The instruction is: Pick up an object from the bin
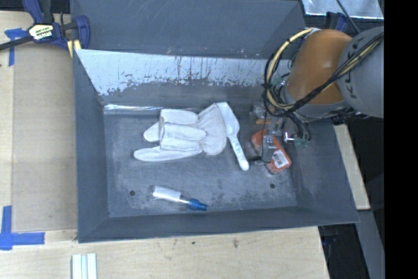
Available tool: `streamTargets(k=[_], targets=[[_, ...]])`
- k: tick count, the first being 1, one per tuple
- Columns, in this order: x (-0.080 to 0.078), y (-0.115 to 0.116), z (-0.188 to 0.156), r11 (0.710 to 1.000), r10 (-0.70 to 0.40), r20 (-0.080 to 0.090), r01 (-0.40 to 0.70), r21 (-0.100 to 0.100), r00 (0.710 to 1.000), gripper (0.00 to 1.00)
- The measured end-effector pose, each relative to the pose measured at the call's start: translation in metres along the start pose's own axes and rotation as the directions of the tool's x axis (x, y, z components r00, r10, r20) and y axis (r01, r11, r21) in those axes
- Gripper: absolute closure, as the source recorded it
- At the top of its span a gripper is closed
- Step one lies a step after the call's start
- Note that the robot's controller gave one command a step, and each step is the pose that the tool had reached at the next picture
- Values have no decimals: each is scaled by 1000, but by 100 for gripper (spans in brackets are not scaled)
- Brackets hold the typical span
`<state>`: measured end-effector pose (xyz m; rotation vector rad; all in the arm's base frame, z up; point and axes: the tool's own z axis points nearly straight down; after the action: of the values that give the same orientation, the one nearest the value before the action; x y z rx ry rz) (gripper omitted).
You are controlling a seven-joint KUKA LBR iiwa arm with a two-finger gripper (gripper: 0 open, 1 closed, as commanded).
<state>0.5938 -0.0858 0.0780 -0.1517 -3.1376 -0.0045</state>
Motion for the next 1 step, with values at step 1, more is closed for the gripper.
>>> streamTargets(k=[1], targets=[[-2, -4, 3, 1000, 11, 1, -11, -5, 1000, 0]])
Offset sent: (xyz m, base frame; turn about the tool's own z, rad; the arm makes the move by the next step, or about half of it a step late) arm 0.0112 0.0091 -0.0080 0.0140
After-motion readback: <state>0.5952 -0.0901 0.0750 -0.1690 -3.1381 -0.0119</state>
